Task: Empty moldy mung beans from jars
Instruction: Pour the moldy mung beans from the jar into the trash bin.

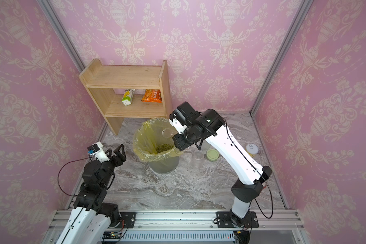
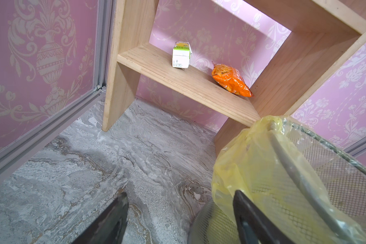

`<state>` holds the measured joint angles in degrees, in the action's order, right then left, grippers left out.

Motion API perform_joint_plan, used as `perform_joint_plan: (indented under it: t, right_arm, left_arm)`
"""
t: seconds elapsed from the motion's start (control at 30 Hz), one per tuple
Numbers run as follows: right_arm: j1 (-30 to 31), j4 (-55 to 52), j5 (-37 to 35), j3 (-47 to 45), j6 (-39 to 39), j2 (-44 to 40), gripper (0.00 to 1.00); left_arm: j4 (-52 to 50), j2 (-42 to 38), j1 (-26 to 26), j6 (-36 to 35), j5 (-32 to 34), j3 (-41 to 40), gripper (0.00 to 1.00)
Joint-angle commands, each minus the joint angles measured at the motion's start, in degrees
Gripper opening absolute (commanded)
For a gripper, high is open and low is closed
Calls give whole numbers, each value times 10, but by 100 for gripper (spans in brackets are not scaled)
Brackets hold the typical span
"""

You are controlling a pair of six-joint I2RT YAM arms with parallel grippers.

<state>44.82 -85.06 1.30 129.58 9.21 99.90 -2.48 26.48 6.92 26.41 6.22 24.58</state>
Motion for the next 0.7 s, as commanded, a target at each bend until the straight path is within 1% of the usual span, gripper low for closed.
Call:
perform_joint_plan:
  t: [0.0, 0.07, 0.1, 0.2, 0.27, 0.33, 0.4, 0.47, 0.5, 0.6, 0.67]
  right_arm:
    - [-5, 2, 14, 75, -7, 55, 39]
    - [-6, -39, -2, 138, -11, 75, 39]
    - [-6, -47, 4, 139, -11, 66, 40]
    - [-7, -22, 37, 51, -3, 6, 40]
    - [-6, 4, 63, -3, 3, -11, 40]
    - [-6, 4, 65, 8, -5, 14, 39]
    - [-6, -19, 40, 54, -18, 43, 39]
    - [-7, -60, 27, 102, -22, 55, 39]
    - [-6, -66, 30, 100, -19, 44, 39]
    - [-7, -1, 42, 18, -3, -11, 39]
    - [-8, 16, 63, 33, -7, 13, 39]
  left_arm:
    - [2, 14, -4, 0, -19, 20, 79]
    - [3, 27, -4, 1, -24, 23, 79]
    - [4, 29, -4, 3, -26, 24, 79]
    - [5, 23, -4, 6, -25, 20, 79]
    - [0, 17, -3, 2, -18, 22, 79]
    - [-1, 16, -4, -3, -17, 27, 79]
    - [-1, 19, -4, -3, -19, 29, 79]
    - [-8, 20, -4, -3, -22, 33, 79]
    - [-13, 18, -4, -3, -22, 35, 79]
    - [-14, 12, -4, 3, -19, 33, 79]
    - [-5, 15, -3, 10, -21, 30, 79]
